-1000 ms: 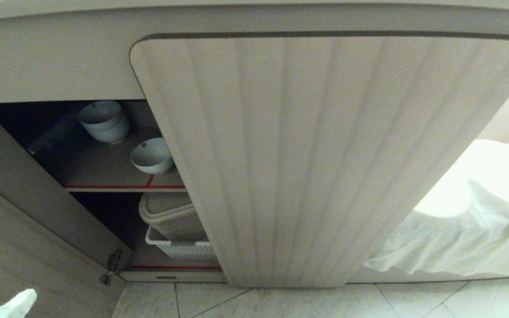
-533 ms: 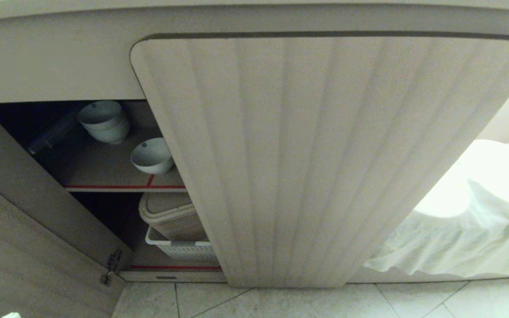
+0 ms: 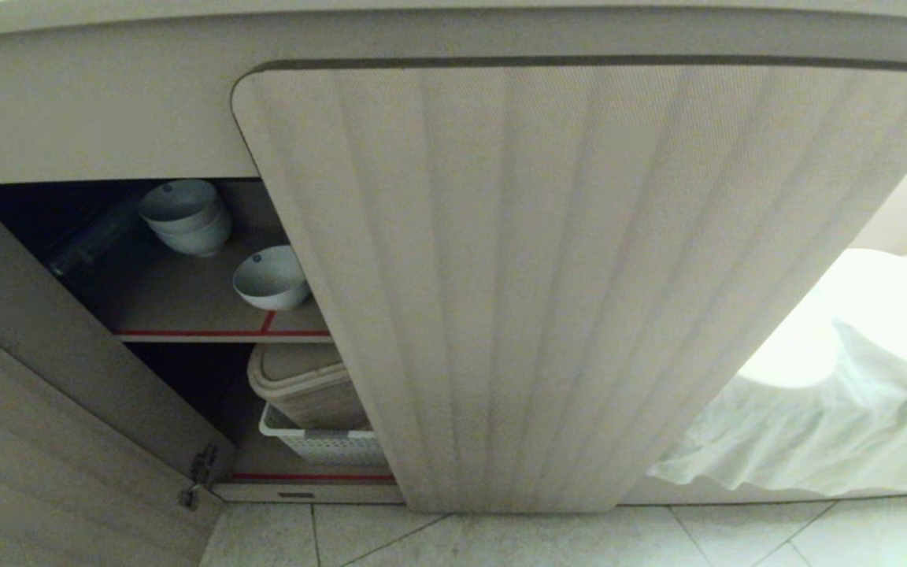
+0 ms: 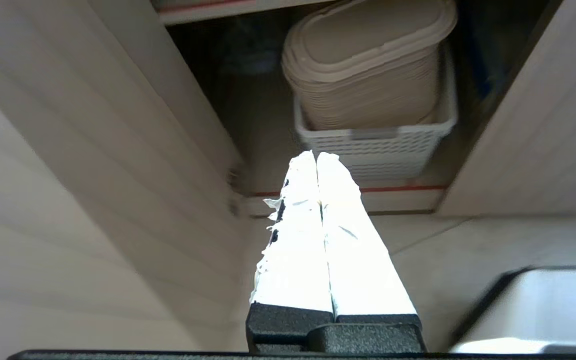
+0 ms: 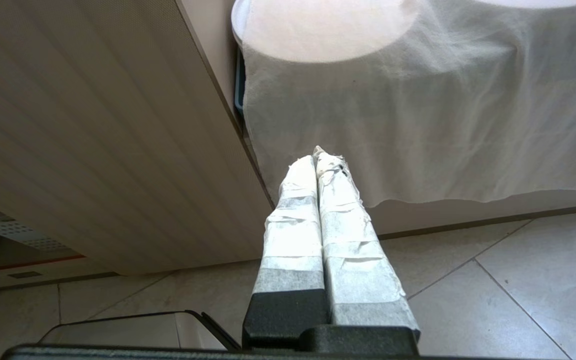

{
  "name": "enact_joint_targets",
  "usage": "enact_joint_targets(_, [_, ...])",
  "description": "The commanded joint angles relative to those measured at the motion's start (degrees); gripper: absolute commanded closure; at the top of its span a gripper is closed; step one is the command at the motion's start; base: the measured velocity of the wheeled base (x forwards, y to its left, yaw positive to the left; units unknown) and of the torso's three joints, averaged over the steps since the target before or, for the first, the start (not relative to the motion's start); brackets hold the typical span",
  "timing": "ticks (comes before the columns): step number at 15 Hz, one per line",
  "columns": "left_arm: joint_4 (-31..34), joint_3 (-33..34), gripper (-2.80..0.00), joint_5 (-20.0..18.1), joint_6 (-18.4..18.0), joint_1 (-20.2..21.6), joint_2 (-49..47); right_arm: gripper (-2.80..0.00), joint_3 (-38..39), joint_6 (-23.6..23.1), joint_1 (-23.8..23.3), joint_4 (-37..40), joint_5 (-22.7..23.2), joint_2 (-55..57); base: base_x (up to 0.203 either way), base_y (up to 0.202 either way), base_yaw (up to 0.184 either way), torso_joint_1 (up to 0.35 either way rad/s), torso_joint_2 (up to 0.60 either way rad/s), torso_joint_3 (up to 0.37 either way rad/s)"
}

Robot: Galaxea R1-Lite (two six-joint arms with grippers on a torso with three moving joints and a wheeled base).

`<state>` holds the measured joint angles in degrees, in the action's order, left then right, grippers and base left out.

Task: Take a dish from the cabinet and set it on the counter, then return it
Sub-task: Close the cabinet door

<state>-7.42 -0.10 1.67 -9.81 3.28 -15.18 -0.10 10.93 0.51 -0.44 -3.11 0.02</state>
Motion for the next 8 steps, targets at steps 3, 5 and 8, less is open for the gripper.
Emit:
enact_joint_targets(3, [2.89, 0.01, 0.0, 0.22, -2.18, 1.55, -0.73, 0.0, 0.01, 0.05, 0.02, -0.01, -0.04, -0.02, 0.0, 0.0, 0.0, 0.0, 0.0, 0.0])
enact_joint_targets(5, [3.03, 0.01, 0.0, 0.17, -3.37, 1.67, -0.82, 0.0, 0.01, 0.05, 0.02, 0.0, 0.03, -0.02, 0.0, 0.0, 0.0, 0.0, 0.0, 0.0])
enact_joint_targets(8, [3.12, 0.01, 0.0, 0.02, -2.81, -1.06, 0.18, 0.0, 0.01, 0.05, 0.02, -0.01, -0.04, -0.02, 0.0, 0.0, 0.0, 0.0, 0.0, 0.0])
